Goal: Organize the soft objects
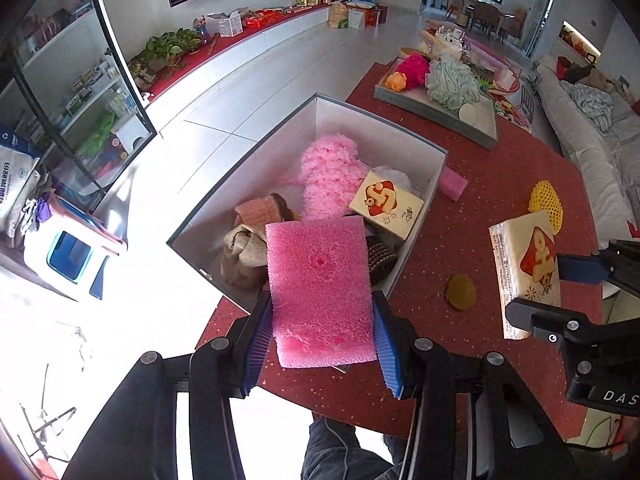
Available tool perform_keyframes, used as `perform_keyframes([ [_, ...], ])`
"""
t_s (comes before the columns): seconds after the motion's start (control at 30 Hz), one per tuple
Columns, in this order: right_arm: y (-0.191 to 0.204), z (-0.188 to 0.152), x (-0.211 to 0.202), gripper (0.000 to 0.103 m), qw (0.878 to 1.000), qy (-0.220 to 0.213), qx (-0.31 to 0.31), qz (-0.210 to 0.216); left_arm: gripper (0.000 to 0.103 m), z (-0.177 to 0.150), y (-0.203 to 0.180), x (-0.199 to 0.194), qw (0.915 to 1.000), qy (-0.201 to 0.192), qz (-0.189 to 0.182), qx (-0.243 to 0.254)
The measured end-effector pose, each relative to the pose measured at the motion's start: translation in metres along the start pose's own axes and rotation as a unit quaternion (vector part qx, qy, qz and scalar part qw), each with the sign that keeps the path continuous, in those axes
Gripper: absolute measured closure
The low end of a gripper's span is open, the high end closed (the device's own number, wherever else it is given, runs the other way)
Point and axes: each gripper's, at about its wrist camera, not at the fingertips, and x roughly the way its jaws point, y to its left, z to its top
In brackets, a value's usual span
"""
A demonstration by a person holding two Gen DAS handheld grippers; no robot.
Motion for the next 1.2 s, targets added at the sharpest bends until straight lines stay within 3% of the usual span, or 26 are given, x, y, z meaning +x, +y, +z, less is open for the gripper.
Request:
perform_keyframes([
  [0.4, 0.030, 0.022, 0.007, 0.046, 1.000, 0.012, -0.022, -0.012, 0.055, 0.010, 0.027, 0.014, 0.9999, 0.004, -0.011, -0.008],
  [1.2, 0.048, 0.095, 0.021, 0.046, 0.999, 0.001, -0.021, -0.032, 0.055, 0.039, 0.051, 0.038, 0.9994, 0.030, -0.014, -0.009],
])
